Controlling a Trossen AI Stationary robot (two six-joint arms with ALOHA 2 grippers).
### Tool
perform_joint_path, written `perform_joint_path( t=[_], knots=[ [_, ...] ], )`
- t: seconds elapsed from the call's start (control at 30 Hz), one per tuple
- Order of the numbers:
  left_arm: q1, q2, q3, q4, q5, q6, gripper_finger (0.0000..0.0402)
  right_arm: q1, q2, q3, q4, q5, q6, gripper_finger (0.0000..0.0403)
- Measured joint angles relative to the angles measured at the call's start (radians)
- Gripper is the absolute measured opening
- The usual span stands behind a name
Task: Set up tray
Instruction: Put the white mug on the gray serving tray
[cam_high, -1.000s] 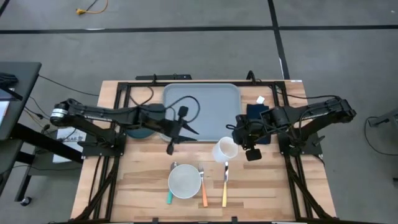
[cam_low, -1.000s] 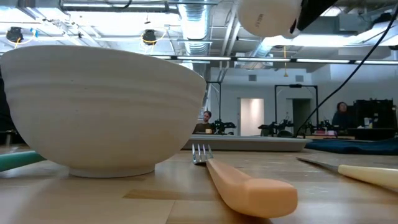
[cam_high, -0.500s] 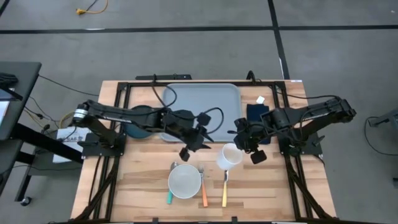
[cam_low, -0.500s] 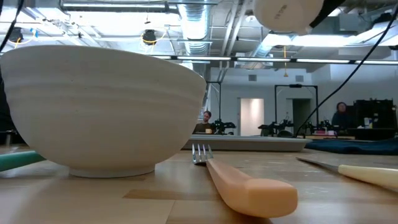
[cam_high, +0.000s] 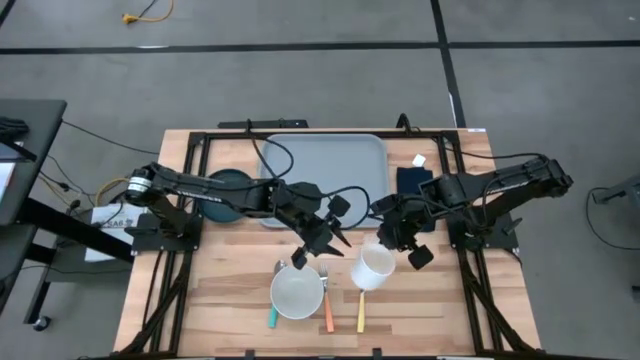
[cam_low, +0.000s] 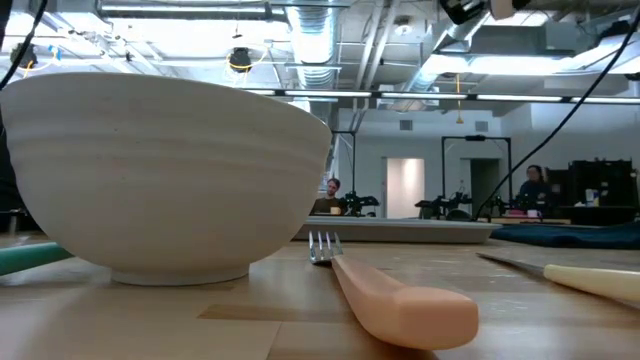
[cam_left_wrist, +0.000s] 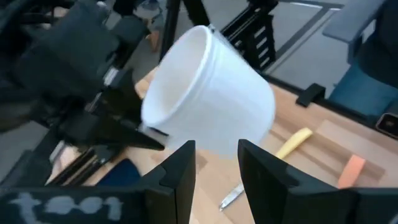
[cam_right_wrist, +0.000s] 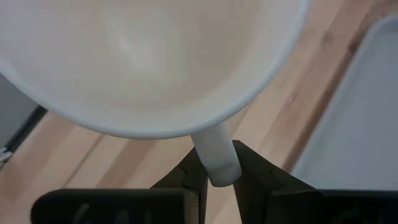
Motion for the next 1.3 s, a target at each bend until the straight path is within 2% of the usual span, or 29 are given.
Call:
perform_joint_path(
  t=[0.17,0.33,0.43,0.73,0.87,0.93,1.0,1.1,1.3],
  knots=[
    [-0.036,0.018,0.0,0.0,-0.042,0.009,0.0112,0.0,0.0,0.0,-0.004,0.021,0.003,0.0047],
    [-0.065,0.03,0.001,-0.002,-0.289,-0.074,0.0112,0.0,0.0,0.0,-0.029,0.081,0.034,0.0047],
    [-0.068,0.029,0.001,-0.031,-0.352,-0.155,0.0112,0.0,0.0,0.0,-0.055,0.116,0.062,0.0047],
    [-0.039,0.027,0.001,-0.276,-0.413,-0.38,0.0112,0.0,0.0,0.0,-0.097,0.156,0.112,0.0047],
    [-0.021,0.027,0.001,-0.403,-0.545,-0.533,0.0112,0.0,0.0,0.0,-0.099,0.188,0.122,0.0047],
    [-0.016,0.025,-0.012,-0.407,-0.608,-0.595,0.0112,-0.002,0.0,0.0,-0.103,0.207,0.129,0.0047],
    [-0.016,0.014,-0.049,-0.378,-0.645,-0.616,0.0112,-0.003,0.0,0.0,-0.107,0.232,0.131,0.0047],
    [-0.017,-0.025,-0.129,-0.242,-0.653,-0.618,0.0112,-0.003,0.0,0.0,-0.13,0.288,0.131,0.0047],
    [-0.012,-0.204,-0.401,0.189,-0.651,-0.635,0.0112,-0.01,0.0,0.0,-0.159,0.374,0.131,0.0047]
  ],
)
